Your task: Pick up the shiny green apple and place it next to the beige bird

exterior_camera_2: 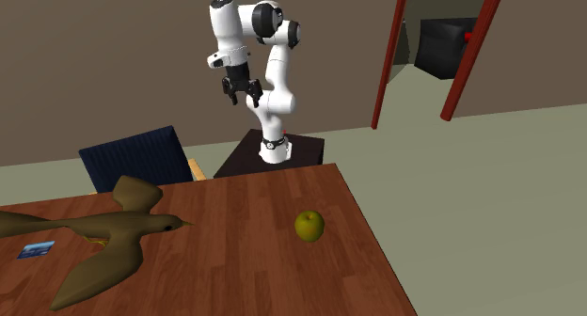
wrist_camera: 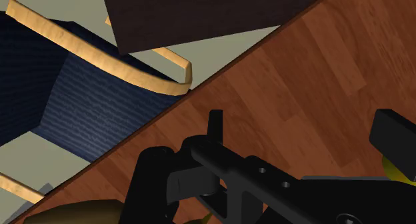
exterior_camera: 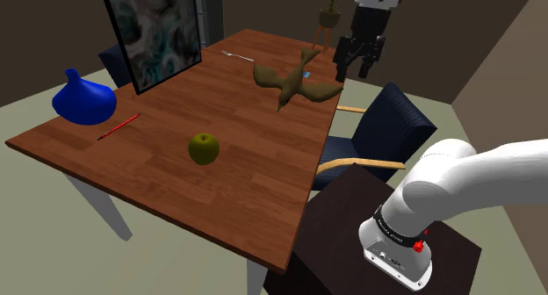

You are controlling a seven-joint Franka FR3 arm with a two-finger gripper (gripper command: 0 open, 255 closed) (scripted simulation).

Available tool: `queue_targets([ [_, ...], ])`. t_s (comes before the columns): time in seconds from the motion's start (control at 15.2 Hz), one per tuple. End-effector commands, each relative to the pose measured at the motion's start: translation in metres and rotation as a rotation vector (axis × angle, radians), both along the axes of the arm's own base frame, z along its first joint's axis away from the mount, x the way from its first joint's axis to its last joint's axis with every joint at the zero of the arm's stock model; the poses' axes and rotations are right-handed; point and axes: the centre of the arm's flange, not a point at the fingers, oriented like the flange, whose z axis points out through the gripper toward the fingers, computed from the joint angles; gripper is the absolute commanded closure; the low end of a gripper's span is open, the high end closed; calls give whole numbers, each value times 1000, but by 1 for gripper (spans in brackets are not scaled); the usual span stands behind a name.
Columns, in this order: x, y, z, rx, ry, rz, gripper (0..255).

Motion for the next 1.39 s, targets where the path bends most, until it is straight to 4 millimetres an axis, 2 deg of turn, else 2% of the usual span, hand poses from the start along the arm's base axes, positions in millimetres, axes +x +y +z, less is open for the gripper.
queue_targets([
  [0.0, 0, 0, 0, 0, 0, 0, 0],
  [1.32, 166, 173, -106, 38, 10, 32, 0],
])
